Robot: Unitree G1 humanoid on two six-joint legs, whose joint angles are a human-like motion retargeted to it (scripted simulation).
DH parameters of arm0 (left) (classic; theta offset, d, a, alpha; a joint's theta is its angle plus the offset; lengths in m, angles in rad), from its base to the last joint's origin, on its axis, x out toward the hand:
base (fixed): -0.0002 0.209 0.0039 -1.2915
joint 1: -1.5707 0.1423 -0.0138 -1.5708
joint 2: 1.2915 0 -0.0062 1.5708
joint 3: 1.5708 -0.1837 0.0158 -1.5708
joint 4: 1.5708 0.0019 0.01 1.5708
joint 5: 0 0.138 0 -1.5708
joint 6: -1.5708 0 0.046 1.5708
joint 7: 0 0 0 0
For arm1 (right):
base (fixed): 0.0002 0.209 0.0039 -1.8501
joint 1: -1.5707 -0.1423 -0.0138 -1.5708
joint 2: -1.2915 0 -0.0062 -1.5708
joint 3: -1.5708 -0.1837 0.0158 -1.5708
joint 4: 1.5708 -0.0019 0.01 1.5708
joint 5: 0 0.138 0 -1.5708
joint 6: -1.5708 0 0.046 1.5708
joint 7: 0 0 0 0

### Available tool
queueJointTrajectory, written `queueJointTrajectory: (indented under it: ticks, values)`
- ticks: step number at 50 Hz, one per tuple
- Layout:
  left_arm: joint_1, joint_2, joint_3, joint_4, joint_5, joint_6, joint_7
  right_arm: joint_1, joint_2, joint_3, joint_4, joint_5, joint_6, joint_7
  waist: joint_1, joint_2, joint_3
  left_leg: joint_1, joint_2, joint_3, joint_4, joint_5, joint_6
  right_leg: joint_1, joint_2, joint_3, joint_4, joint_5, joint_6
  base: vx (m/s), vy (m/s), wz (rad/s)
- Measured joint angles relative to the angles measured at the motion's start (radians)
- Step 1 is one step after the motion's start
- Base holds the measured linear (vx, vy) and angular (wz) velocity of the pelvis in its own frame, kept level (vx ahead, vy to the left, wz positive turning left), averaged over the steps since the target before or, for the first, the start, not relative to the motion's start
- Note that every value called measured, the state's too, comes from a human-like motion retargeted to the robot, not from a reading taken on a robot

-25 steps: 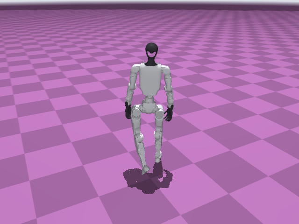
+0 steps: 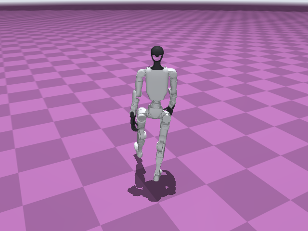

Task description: Walk

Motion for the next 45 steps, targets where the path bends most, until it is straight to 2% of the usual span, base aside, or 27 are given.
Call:
queueJointTrajectory:
  ticks: [4, 7, 10, 12, 15, 17, 18, 20, 22, 25, 28, 30, 32, 37, 40, 42, 43, 45]
  values:
    - [0.004, 0.000, 0.011, 0.009, 0.002, 0.010, -0.012, 0.028, -0.028, 0.006, 0.006, -0.008, 0.008, 0.022, 0.034, 0.000, 0.003, 0.028, -0.001, 0.037, 0.070, -0.003, 0.000, 0.037, 0.024, 0.059, 0.033, 0.033, -0.005, 0.58, 0.19, -0.68]
    - [0.003, 0.001, 0.016, 0.017, 0.002, 0.015, -0.013, 0.063, -0.058, 0.003, 0.009, -0.028, 0.019, 0.045, 0.041, -0.003, -0.021, 0.035, -0.013, 0.053, 0.107, -0.004, -0.013, 0.052, 0.027, 0.094, 0.066, 0.112, 0.017, 0.63, 0.26, -0.53]
    - [-0.013, 0.010, 0.016, 0.030, -0.009, 0.024, -0.002, 0.111, -0.093, 0.002, 0.004, -0.045, 0.031, 0.053, 0.045, -0.012, -0.043, 0.029, -0.006, 0.019, 0.160, -0.050, -0.060, 0.048, 0.031, 0.136, 0.127, 0.263, 0.041, 0.60, 0.17, -0.55]
    - [-0.046, 0.022, 0.000, 0.036, -0.017, 0.029, 0.003, 0.134, -0.123, -0.005, 0.008, -0.036, 0.034, 0.060, 0.035, -0.003, -0.038, 0.067, 0.001, 0.017, 0.159, -0.082, -0.077, 0.039, 0.053, 0.160, 0.190, 0.404, 0.073, 0.53, 0.16, -0.05]
    - [-0.112, 0.037, -0.031, 0.043, -0.027, 0.027, 0.018, 0.169, -0.167, -0.026, 0.007, -0.032, 0.046, 0.079, 0.009, 0.042, -0.044, 0.109, 0.034, 0.000, 0.154, -0.123, -0.097, -0.006, 0.082, 0.118, 0.326, 0.577, 0.097, 0.50, 0.13, 0.17]
    - [-0.163, 0.045, -0.053, 0.043, -0.034, 0.020, 0.031, 0.192, -0.189, -0.044, 0.002, -0.037, 0.055, 0.083, 0.004, 0.074, -0.046, 0.123, 0.054, -0.037, 0.159, -0.154, -0.106, -0.065, 0.090, 0.103, 0.442, 0.621, 0.114, 0.45, 0.10, -0.06]
    - [-0.192, 0.049, -0.064, 0.039, -0.037, 0.015, 0.034, 0.199, -0.198, -0.054, 0.003, -0.036, 0.059, 0.084, 0.002, 0.088, -0.043, 0.132, 0.066, -0.045, 0.162, -0.167, -0.112, -0.103, 0.099, 0.110, 0.503, 0.601, 0.128, 0.49, 0.11, -0.12]
    - [-0.248, 0.056, -0.086, 0.028, -0.045, 0.004, 0.039, 0.209, -0.211, -0.071, 0.012, -0.030, 0.068, 0.089, -0.001, 0.115, -0.034, 0.158, 0.093, -0.049, 0.163, -0.189, -0.124, -0.178, 0.087, 0.090, 0.613, 0.462, 0.117, 0.41, 0.09, -0.13]
    - [-0.300, 0.060, -0.104, 0.011, -0.058, -0.011, 0.043, 0.216, -0.218, -0.091, 0.026, -0.025, 0.075, 0.093, -0.004, 0.123, -0.027, 0.190, 0.092, -0.054, 0.152, -0.207, -0.130, -0.248, 0.071, 0.100, 0.646, 0.382, 0.115, 0.40, 0.07, -0.14]
    - [-0.359, 0.050, -0.117, -0.023, -0.083, -0.041, 0.041, 0.230, -0.224, -0.115, 0.039, -0.018, 0.079, 0.094, -0.010, 0.126, -0.019, 0.239, 0.092, -0.043, 0.134, -0.223, -0.147, -0.332, 0.037, 0.133, 0.598, 0.277, 0.150, 0.42, 0.07, -0.09]
    - [-0.407, 0.029, -0.126, -0.056, -0.132, -0.087, 0.024, 0.243, -0.231, -0.122, 0.039, -0.019, 0.073, 0.098, -0.029, 0.117, -0.008, 0.298, 0.075, -0.034, 0.115, -0.241, -0.166, -0.386, -0.046, 0.108, 0.455, 0.208, 0.193, 0.46, 0.06, 0.08]
    - [-0.429, 0.015, -0.131, -0.074, -0.166, -0.113, 0.015, 0.255, -0.233, -0.121, 0.037, -0.026, 0.070, 0.099, -0.040, 0.102, -0.002, 0.340, 0.054, -0.026, 0.109, -0.254, -0.182, -0.410, -0.083, 0.123, 0.323, 0.207, 0.241, 0.46, -0.02, 0.01]
    - [-0.457, 0.014, -0.129, -0.084, -0.202, -0.133, 0.000, 0.249, -0.226, -0.119, 0.040, -0.036, 0.068, 0.102, -0.025, 0.081, 0.009, 0.388, 0.061, 0.002, 0.094, -0.266, -0.220, -0.439, -0.071, 0.151, 0.176, 0.211, 0.266, 0.43, -0.31, -0.45]
    - [-0.503, 0.001, -0.120, -0.077, -0.273, -0.151, -0.025, 0.232, -0.215, -0.121, 0.039, -0.067, 0.067, 0.109, -0.038, 0.078, 0.023, 0.460, 0.119, 0.006, 0.115, -0.303, -0.338, -0.512, -0.039, 0.111, -0.061, 0.125, 0.266, 0.57, -0.36, 0.05]
    - [-0.514, -0.014, -0.116, -0.051, -0.312, -0.150, -0.038, 0.238, -0.213, -0.125, 0.032, -0.064, 0.056, 0.104, -0.053, 0.092, 0.024, 0.484, 0.125, -0.014, 0.161, -0.332, -0.388, -0.494, -0.025, 0.090, -0.087, 0.151, 0.266, 0.66, -0.03, 0.37]
    - [-0.505, -0.025, -0.113, -0.035, -0.320, -0.148, -0.040, 0.253, -0.208, -0.131, 0.031, -0.062, 0.050, 0.104, -0.064, 0.102, 0.010, 0.503, 0.104, -0.033, 0.192, -0.334, -0.400, -0.467, -0.042, 0.084, -0.063, 0.172, 0.266, 0.75, 0.17, 0.50]
    - [-0.498, -0.027, -0.115, -0.029, -0.320, -0.147, -0.043, 0.258, -0.206, -0.135, 0.032, -0.061, 0.049, 0.102, -0.074, 0.106, 0.001, 0.506, 0.101, -0.045, 0.210, -0.316, -0.419, -0.464, -0.047, 0.048, -0.067, 0.211, 0.266, 0.80, 0.07, 0.69]
    - [-0.471, -0.030, -0.127, -0.022, -0.309, -0.144, -0.045, 0.272, -0.201, -0.138, 0.044, -0.058, 0.048, 0.099, -0.095, 0.121, -0.026, 0.525, 0.084, -0.064, 0.234, -0.259, -0.439, -0.446, -0.038, 0.122, -0.044, 0.241, 0.266, 0.74, 0.17, 0.77]
